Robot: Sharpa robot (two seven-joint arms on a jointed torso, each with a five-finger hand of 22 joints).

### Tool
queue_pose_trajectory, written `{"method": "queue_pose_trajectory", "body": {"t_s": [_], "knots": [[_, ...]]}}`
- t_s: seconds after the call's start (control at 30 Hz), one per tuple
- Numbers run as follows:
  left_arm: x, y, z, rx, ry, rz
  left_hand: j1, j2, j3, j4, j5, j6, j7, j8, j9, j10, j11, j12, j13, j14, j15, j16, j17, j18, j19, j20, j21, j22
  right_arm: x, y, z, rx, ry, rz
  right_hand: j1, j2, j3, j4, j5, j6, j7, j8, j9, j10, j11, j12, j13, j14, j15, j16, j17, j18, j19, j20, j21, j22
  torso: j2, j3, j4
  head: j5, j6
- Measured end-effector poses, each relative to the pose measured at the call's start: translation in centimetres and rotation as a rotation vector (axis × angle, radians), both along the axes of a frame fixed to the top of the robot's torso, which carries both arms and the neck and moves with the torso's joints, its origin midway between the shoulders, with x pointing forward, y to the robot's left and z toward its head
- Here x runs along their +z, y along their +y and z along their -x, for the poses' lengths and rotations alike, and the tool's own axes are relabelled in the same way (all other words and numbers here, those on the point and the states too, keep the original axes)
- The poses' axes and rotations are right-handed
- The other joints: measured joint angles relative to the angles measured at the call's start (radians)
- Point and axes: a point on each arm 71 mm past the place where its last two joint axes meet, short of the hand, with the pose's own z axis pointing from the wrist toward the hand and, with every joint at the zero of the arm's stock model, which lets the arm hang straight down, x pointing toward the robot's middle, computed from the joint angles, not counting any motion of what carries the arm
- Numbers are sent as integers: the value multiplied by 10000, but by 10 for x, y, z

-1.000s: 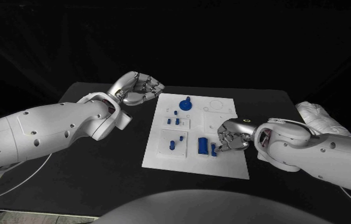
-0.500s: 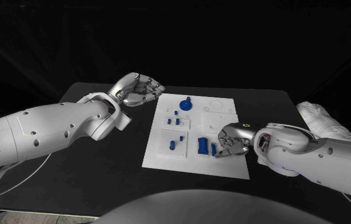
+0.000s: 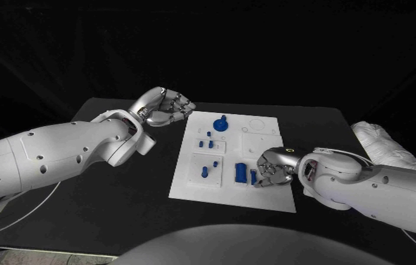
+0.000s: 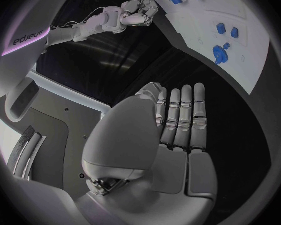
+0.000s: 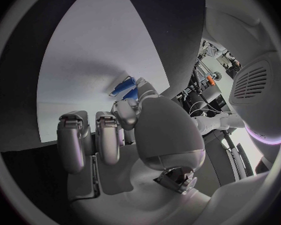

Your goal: Assemble the parts on the task board

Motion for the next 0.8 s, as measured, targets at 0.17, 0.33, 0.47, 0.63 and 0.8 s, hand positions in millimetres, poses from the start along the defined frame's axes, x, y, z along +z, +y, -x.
{"method": "queue_pose_trajectory", "body": {"t_s": [0.17,0.33,0.47,0.63,0.8], "knots": [[-1,0,0,-2,74,-29,39,40,0,0,0,0,0,0,-1,0,0,0,-13,0,0,0,-13,0,0,0,37,-1,-1,0,0,-101,-48,0,41,41,71,-10,71,50,18,3,0,0,0,0,0,-1,2,0,-1,0,0,0,-7,0,-18,-1,6,15,0],[-2,0,0,-14,137,-54,40,40,0,0,41,0,0,0,-1,0,0,0,-27,35,35,0,-35,-1,37,37,38,-1,-2,-1,-1,-209,-121,-5,81,81,165,-55,132,91,50,23,0,-1,-1,0,0,0,5,0,-1,1,0,0,-42,-1,-33,0,3,21,0],[-2,-1,0,-38,180,-69,119,41,0,0,41,0,0,13,-2,0,0,-40,-41,70,0,0,-61,-1,37,37,78,-1,-2,-1,-2,-291,-185,-18,81,81,219,-27,172,129,82,26,0,-2,-2,0,0,0,6,0,-1,0,0,0,-42,-1,-43,-7,0,17,0],[-3,-1,0,-50,216,-95,263,50,0,0,110,-38,38,39,-2,0,0,-40,-70,70,0,0,-112,-1,81,15,145,-2,-2,-1,-3,-383,-228,-42,81,81,257,10,172,130,80,29,0,-3,-3,0,-1,1,8,0,-2,0,0,0,-82,-1,-57,-10,-2,4,0],[-3,-1,0,-63,265,-129,336,46,0,0,158,-38,37,77,-2,37,36,-40,-91,109,34,0,-155,-1,108,36,197,-2,-2,-2,-4,-487,-248,-58,81,81,287,-16,172,136,74,30,0,-11,-11,0,-1,4,11,0,-2,1,-1,0,-82,-2,-73,-7,6,-12,0]]}}
